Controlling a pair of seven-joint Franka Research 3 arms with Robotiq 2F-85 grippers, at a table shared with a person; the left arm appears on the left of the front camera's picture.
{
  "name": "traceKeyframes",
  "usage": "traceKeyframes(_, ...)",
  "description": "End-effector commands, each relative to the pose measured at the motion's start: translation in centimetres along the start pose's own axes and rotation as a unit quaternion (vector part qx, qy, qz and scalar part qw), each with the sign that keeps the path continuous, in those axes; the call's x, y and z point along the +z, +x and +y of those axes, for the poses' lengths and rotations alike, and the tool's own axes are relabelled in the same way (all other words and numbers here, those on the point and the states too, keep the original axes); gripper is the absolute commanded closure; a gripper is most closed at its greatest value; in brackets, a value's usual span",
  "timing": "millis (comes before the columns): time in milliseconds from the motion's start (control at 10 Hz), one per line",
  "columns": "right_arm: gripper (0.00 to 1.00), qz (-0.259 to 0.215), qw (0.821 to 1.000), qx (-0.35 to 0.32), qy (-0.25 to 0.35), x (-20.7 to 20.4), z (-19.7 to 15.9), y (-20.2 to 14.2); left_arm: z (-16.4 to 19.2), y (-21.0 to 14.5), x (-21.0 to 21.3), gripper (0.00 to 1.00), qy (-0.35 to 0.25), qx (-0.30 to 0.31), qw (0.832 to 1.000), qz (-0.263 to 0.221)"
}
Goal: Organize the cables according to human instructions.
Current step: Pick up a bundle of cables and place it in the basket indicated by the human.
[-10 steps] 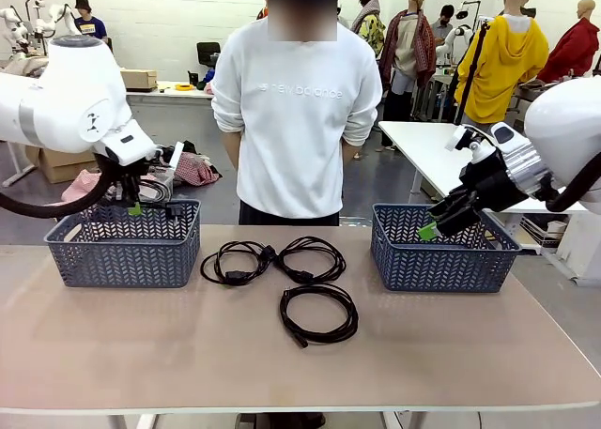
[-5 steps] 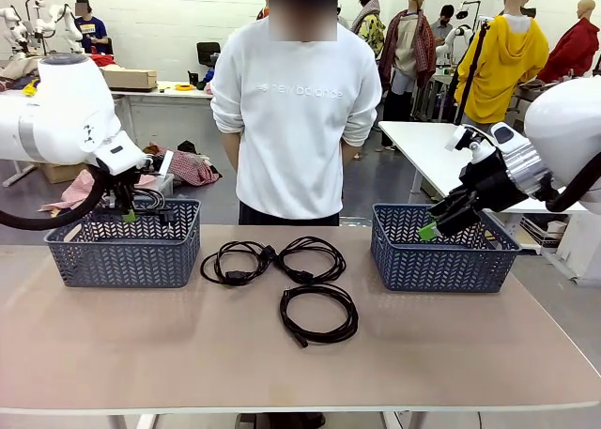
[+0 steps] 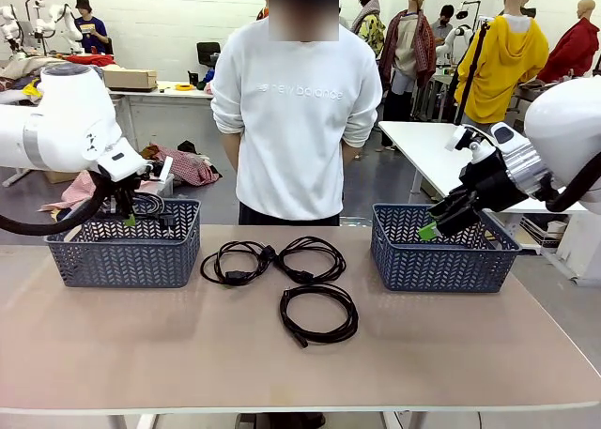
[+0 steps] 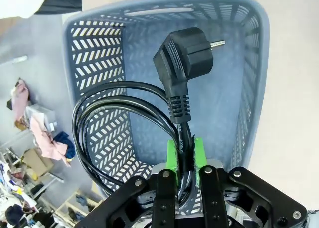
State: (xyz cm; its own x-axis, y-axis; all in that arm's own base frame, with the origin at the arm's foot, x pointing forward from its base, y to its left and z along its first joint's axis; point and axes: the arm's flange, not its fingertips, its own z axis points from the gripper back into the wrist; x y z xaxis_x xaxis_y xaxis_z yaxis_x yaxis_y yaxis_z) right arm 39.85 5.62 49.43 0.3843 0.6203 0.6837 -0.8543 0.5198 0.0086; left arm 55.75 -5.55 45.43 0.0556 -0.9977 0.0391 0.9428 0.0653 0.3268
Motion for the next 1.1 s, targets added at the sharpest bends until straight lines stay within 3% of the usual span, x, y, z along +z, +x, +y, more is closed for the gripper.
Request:
traceKeyframes(0,0.0,-0.016,1.0,0.006,0.006,-0.15,-0.25,0.13,0.55,-0.55,0.2,0.66,0.003,-0.013,1.0,0.001)
traceKeyframes(100,0.0,-0.016,1.0,0.006,0.006,-0.15,-0.25,0.13,0.64,-0.72,0.06,0.66,0.001,-0.009,1.0,0.004)
traceKeyframes(200,0.0,-0.016,1.0,0.006,0.006,-0.15,-0.25,0.13,0.7,-0.91,-0.12,0.46,0.0,-0.006,1.0,0.004)
traceKeyframes(300,0.0,-0.016,1.0,0.006,0.006,-0.15,-0.25,0.13,0.72,-1.02,-0.3,0.61,-0.004,-0.005,1.0,0.004)
traceKeyframes(400,0.0,-0.016,1.0,0.006,0.006,-0.15,-0.25,0.13,0.73,-1.06,-0.19,0.27,-0.012,-0.002,1.0,-0.001)
traceKeyframes(500,0.0,-0.016,1.0,0.006,0.006,-0.15,-0.25,0.13,0.73,-1.04,-0.02,0.42,-0.022,-0.001,1.0,0.001)
traceKeyframes(600,0.0,-0.016,1.0,0.006,0.006,-0.15,-0.25,0.13,0.71,-1.09,0.06,0.08,-0.031,0.003,1.0,0.001)
traceKeyframes(700,0.0,-0.016,1.0,0.006,0.006,-0.15,-0.25,0.13,0.7,-1.28,0.12,0.22,-0.035,0.006,0.999,-0.001)
traceKeyframes(800,0.0,-0.016,1.0,0.006,0.006,-0.15,-0.25,0.13,0.74,-1.36,0.22,0.0,-0.036,0.008,0.999,-0.003)
traceKeyframes(1000,0.0,-0.016,1.0,0.006,0.006,-0.15,-0.25,0.13,0.78,-1.36,0.14,0.0,-0.042,0.009,0.999,-0.006)
